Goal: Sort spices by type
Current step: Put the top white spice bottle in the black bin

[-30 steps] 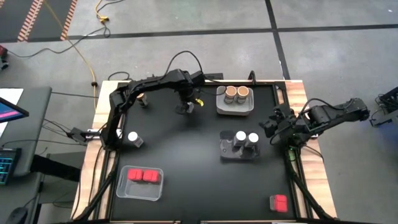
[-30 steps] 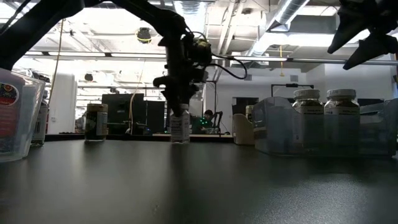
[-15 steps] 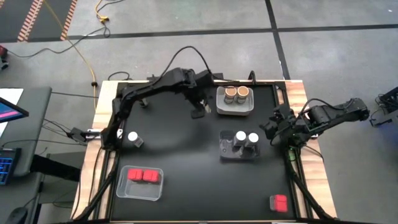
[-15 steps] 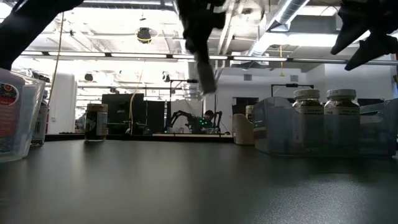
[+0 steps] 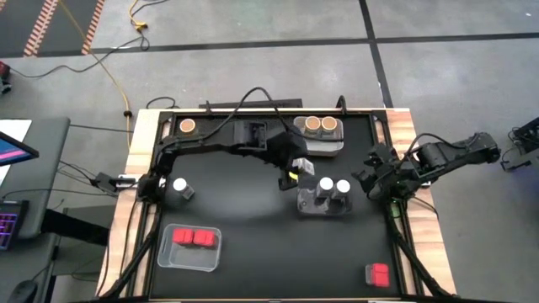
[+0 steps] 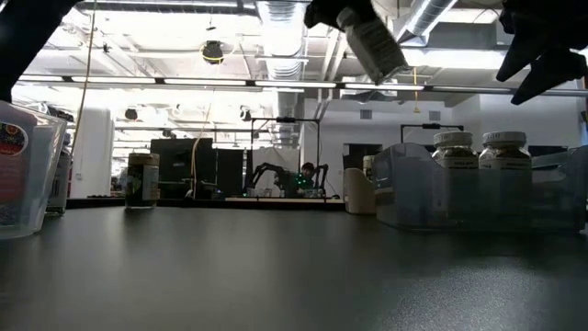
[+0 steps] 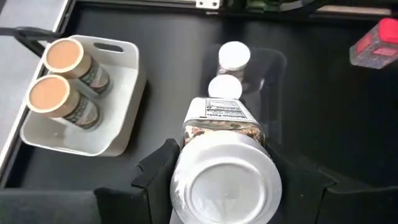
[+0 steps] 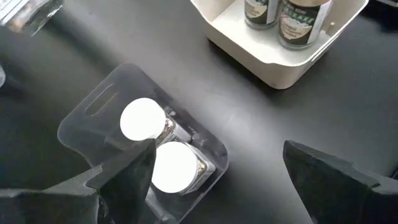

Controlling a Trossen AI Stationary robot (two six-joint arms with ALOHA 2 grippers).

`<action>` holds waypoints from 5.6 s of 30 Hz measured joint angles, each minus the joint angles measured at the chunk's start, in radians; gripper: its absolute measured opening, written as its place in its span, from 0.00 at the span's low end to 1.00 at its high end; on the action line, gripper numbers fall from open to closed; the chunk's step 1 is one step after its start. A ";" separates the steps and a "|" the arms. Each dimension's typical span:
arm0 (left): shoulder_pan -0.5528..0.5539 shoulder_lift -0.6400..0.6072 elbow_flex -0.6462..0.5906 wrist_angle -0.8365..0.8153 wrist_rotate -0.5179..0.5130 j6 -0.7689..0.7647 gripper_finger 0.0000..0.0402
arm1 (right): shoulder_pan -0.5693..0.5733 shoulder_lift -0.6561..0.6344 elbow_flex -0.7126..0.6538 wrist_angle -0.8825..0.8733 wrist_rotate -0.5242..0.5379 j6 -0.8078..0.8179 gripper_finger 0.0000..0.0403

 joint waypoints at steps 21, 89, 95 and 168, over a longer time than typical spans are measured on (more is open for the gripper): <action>-0.128 0.011 -0.024 -0.036 -0.103 -0.018 0.52 | 0.077 0.000 0.000 0.004 -0.003 -0.007 0.94; -0.123 0.013 -0.082 0.025 -0.039 -0.069 0.59 | -0.024 0.581 0.000 0.985 -0.215 -0.779 0.54; -0.112 0.013 -0.082 0.028 -0.048 -0.079 0.67 | -0.024 0.556 -0.001 0.889 -0.215 -0.734 0.54; -0.032 -0.429 -1.224 1.676 0.188 -0.075 0.67 | 0.100 0.355 0.000 1.077 0.096 -0.663 0.55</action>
